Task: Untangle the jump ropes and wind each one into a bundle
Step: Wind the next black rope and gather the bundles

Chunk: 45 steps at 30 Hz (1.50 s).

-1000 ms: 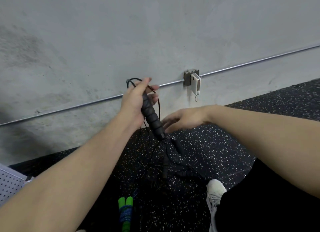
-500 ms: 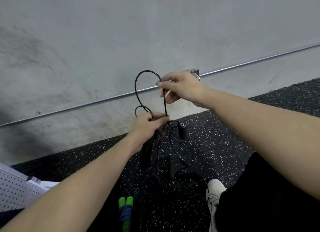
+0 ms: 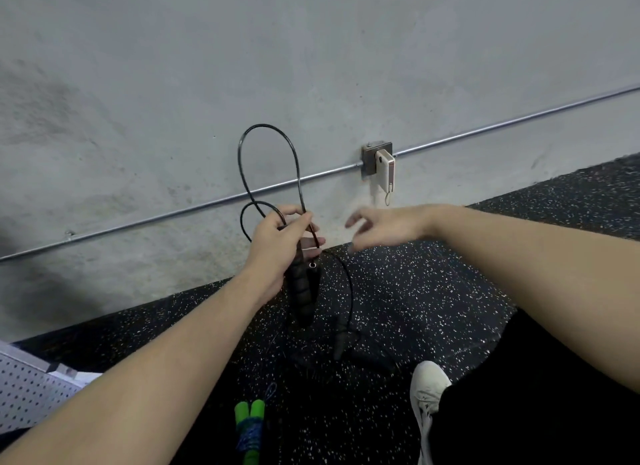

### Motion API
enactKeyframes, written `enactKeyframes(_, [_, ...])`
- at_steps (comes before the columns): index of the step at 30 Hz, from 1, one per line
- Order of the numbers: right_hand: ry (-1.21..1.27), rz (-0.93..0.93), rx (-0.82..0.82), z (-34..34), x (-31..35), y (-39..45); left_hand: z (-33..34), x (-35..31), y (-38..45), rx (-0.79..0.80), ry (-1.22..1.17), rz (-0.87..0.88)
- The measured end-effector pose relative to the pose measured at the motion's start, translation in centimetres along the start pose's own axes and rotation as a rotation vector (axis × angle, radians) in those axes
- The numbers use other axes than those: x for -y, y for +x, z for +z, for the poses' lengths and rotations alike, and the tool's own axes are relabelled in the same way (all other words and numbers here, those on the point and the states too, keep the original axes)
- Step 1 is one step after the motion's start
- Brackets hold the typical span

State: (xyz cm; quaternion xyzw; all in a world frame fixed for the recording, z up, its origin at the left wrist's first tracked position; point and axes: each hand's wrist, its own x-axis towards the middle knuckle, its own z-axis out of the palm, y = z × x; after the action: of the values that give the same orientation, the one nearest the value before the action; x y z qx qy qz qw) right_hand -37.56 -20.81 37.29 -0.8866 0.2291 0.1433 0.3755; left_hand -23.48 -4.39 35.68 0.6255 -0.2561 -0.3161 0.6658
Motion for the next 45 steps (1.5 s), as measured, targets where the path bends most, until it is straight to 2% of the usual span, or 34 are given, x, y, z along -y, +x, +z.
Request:
enactKeyframes(3, [-0.098, 0.076, 0.084, 2.0, -0.7, 1.0, -0.6, -1.1, 0.3, -0.018, -0.133, 0.031])
enactKeyframes(9, [0.057, -0.178, -0.197, 3.8, 1.9, 2.7, -1.2, -4.1, 0.6, -0.007, -0.208, 0.117])
enactKeyframes(12, [0.251, -0.229, -0.168, 3.8, 3.0, 3.1, -1.2, -4.3, 0.7, -0.004, -0.242, 0.106])
enactKeyframes(13, [0.25, -0.227, -0.148, 3.8, 3.3, 3.3, -1.3, -4.3, 0.7, -0.008, -0.251, 0.097])
enactKeyframes(15, [0.086, -0.225, -0.143, 4.1, 3.6, 3.6, -1.3, -4.3, 0.7, -0.011, -0.26, 0.084])
enactKeyframes(17, [0.093, -0.233, -0.172, 4.2, 4.2, 3.5, -1.4, -4.1, 0.8, -0.015, -0.27, 0.064])
enactKeyframes(20, [0.395, -0.265, -0.311, 3.1, 5.7, 2.9, -2.2, -3.2, 1.0, 0.013, -0.16, 0.0])
enactKeyframes(23, [0.633, -0.345, -0.538, 0.9, 6.9, 2.3, -2.5, -1.3, 0.6, 0.162, 0.127, -0.074])
enactKeyframes(25, [0.787, -0.403, -0.627, -0.4, 7.4, 2.1, -2.2, -0.2, 0.1, 0.264, 0.237, -0.1])
enactKeyframes(30, [1.171, -0.41, -0.626, -1.5, 8.4, 1.1, -0.3, 0.4, -0.8, 0.35, 0.355, -0.03])
enactKeyframes(33, [1.32, -0.304, -0.643, -2.0, 8.3, 0.8, 0.7, -0.6, -0.5, 0.312, 0.33, 0.042])
enactKeyframes(35, [1.276, -0.174, -0.608, -1.8, 7.1, 0.9, 0.9, -1.6, 0.2, 0.21, 0.242, 0.064])
enactKeyframes(36, [1.151, -0.133, -0.578, -1.5, 6.3, 1.0, 0.9, -2.1, 0.5, 0.164, 0.182, 0.062])
enactKeyframes(38, [0.732, -0.147, -0.455, -0.6, 4.8, 1.0, 1.0, -3.2, 0.9, 0.105, 0.048, 0.051])
enactKeyframes(40, [0.34, -0.203, -0.226, 0.4, 3.9, 0.7, 1.2, -4.2, 1.3, 0.064, -0.115, 0.05])
enactKeyframes(42, [0.053, -0.2, -0.124, 1.2, 4.1, 0.6, 1.2, -5.3, 1.5, 0.006, -0.217, 0.064])
enactKeyframes(43, [0.02, -0.186, -0.143, 1.3, 4.2, 0.6, 1.2, -5.7, 1.6, -0.009, -0.238, 0.071])
enactKeyframes(45, [0.228, -0.15, -0.207, 1.1, 4.6, 0.8, 0.7, -5.8, 1.7, -0.002, -0.229, 0.059])
